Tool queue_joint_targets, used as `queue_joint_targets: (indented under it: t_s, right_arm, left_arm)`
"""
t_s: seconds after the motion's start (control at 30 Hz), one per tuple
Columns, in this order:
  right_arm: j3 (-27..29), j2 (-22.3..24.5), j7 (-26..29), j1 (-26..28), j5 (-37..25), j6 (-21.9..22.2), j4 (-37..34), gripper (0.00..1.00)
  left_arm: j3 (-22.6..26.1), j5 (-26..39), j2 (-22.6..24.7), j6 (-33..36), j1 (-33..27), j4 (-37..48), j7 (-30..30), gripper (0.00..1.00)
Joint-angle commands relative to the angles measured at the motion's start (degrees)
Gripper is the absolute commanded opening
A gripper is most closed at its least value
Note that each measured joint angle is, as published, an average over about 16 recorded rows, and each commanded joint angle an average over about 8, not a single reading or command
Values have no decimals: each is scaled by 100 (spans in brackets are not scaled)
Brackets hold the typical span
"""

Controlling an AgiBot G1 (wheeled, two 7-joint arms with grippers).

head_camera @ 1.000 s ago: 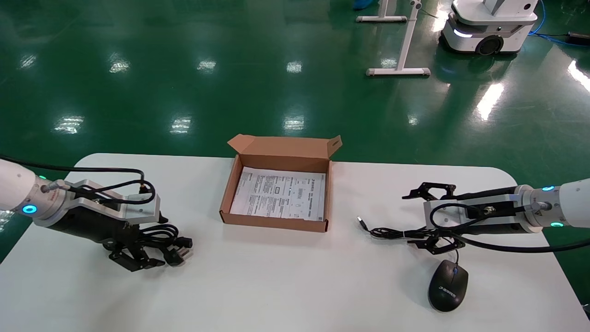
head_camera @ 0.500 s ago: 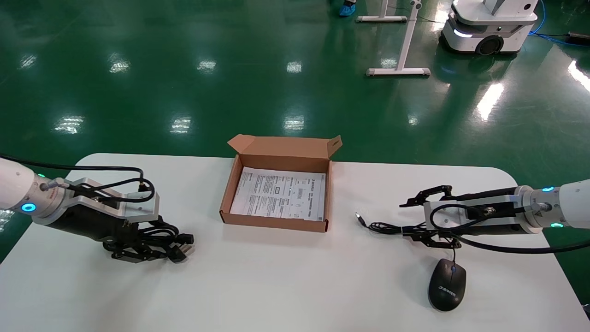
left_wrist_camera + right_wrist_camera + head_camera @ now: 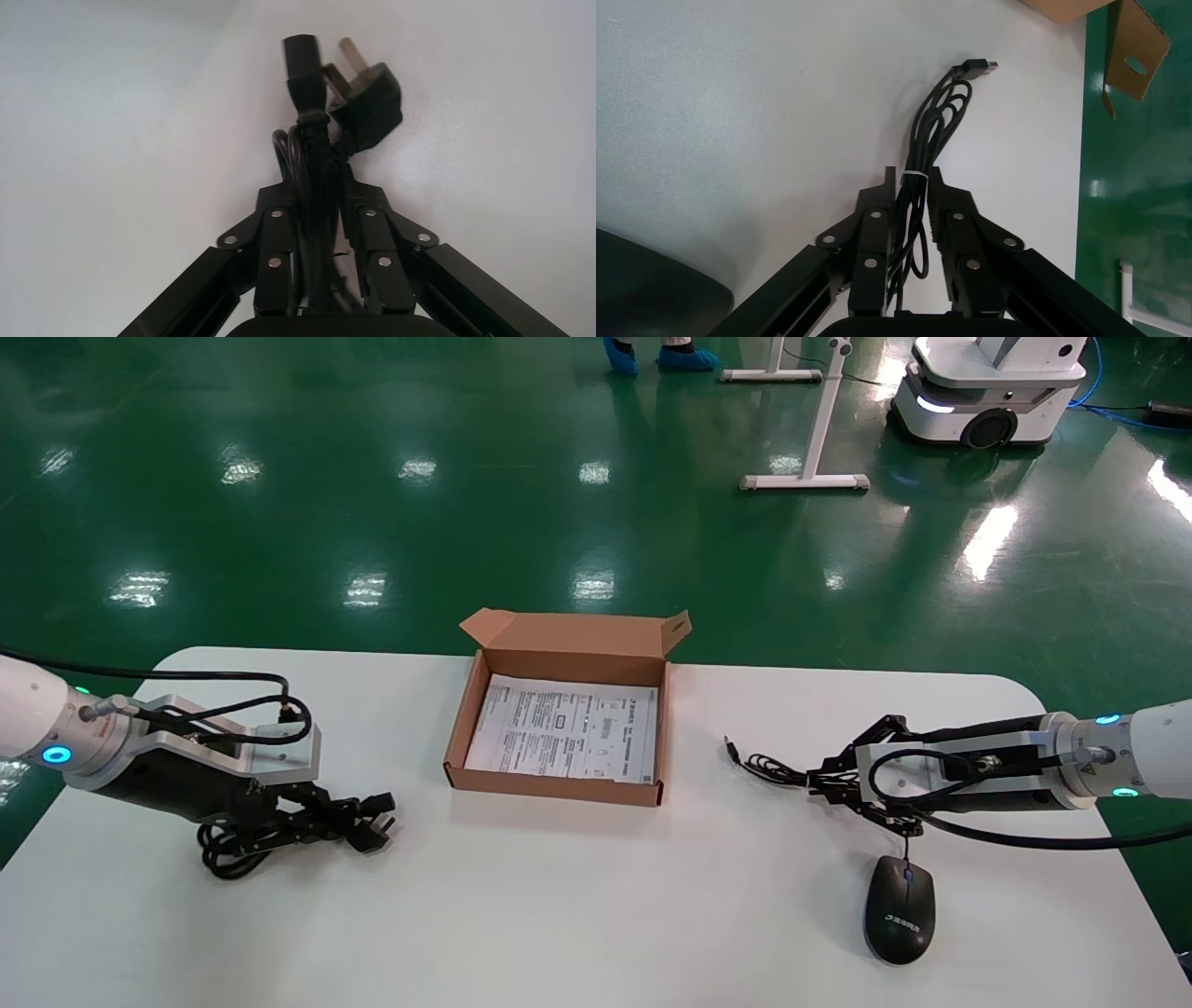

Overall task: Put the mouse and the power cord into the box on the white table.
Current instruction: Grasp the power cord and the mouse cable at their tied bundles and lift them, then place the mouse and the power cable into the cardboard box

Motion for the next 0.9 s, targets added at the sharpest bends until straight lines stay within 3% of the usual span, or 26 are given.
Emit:
queue_joint_targets:
  t_s: [0.03,0.3,0.53,0.73,0.9]
  right_arm:
    - [0,0,0,-2,1,0,0,0]
    - [45,75,-29,128,65,-129,63,0]
    - [263,283,144,711,374,-460,174,0]
    - [511,269,519,1381,722,-577,220,0]
    - [704,-22,708,1706,1003,-486,241,0]
  left_arm:
    - [7,11,-1,-12,5,1,1,0]
    - [-161,-231,-66,182,-208,-48,-29,0]
    - [-382,-533,-297,227,-744,-240,16,0]
    - [-670,-905,-516,-159,-1293,-397,-80,0]
    - [-729,-940,-433,-678,-1718,-562,-270,0]
